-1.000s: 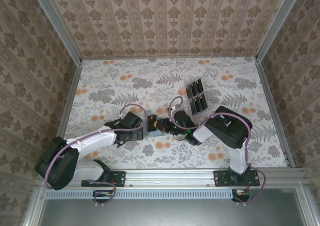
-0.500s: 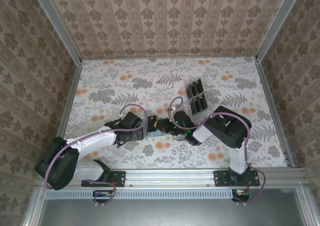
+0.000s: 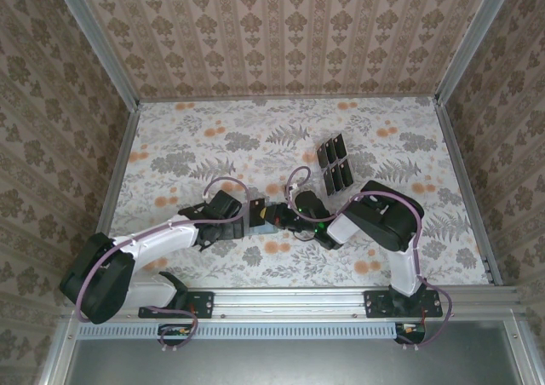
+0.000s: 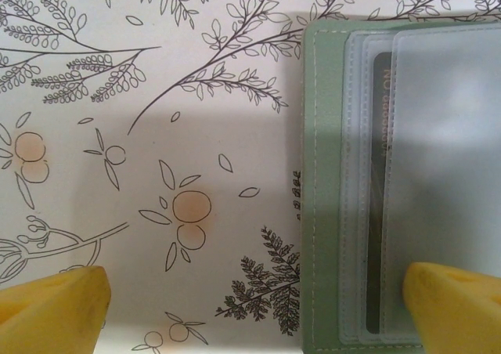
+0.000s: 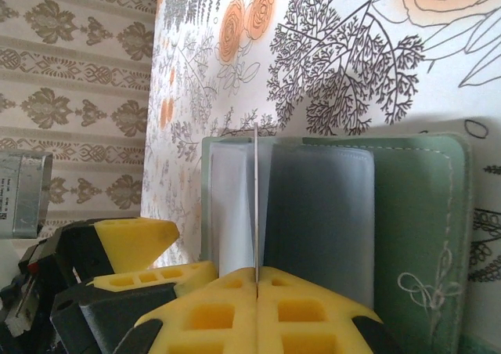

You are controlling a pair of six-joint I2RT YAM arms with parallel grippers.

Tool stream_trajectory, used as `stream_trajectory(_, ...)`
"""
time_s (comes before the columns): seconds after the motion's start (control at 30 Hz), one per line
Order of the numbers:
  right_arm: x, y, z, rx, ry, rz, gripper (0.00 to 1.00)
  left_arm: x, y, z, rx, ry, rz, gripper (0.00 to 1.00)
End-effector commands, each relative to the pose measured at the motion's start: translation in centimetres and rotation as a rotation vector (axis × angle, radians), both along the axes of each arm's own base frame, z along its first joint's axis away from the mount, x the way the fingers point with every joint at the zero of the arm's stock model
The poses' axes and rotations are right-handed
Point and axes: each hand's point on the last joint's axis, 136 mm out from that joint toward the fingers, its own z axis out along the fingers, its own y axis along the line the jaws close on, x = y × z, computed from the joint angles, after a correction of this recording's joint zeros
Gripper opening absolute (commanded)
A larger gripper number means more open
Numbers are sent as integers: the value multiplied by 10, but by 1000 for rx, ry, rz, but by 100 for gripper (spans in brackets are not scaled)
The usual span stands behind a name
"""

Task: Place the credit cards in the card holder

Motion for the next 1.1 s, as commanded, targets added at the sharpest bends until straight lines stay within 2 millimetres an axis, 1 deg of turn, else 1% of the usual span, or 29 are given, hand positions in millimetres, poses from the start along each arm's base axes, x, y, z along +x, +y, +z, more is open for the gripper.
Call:
stream_trajectory(0.0,-9,6,3,45,6,34,0,-7,7,-5,19,20,17,100)
stream_trajectory(0.17,-9,0,2,45,6,10,0,-8,10,-4,28,21,29,100)
stream_trajectory(0.3,-8,-5,2,41,4,-9,0,-10,21,-1,61,19,81,100)
stream_trajectory(0.43,-5,-7,3,42,1,-20,0,-13,27,1,78,21,110,100)
stream_trajectory(0.63,-3,-5,5,47,-1,-19,0,-15,31,-1,92,27,128,100)
stream_trajectory(0.9,2,4,13,71,-16,-2,0,-15,30,-1,84,25,120,100)
stream_trajectory(1.07,5,8,13,70,-16,3,0,-15,30,-3,82,26,117,100)
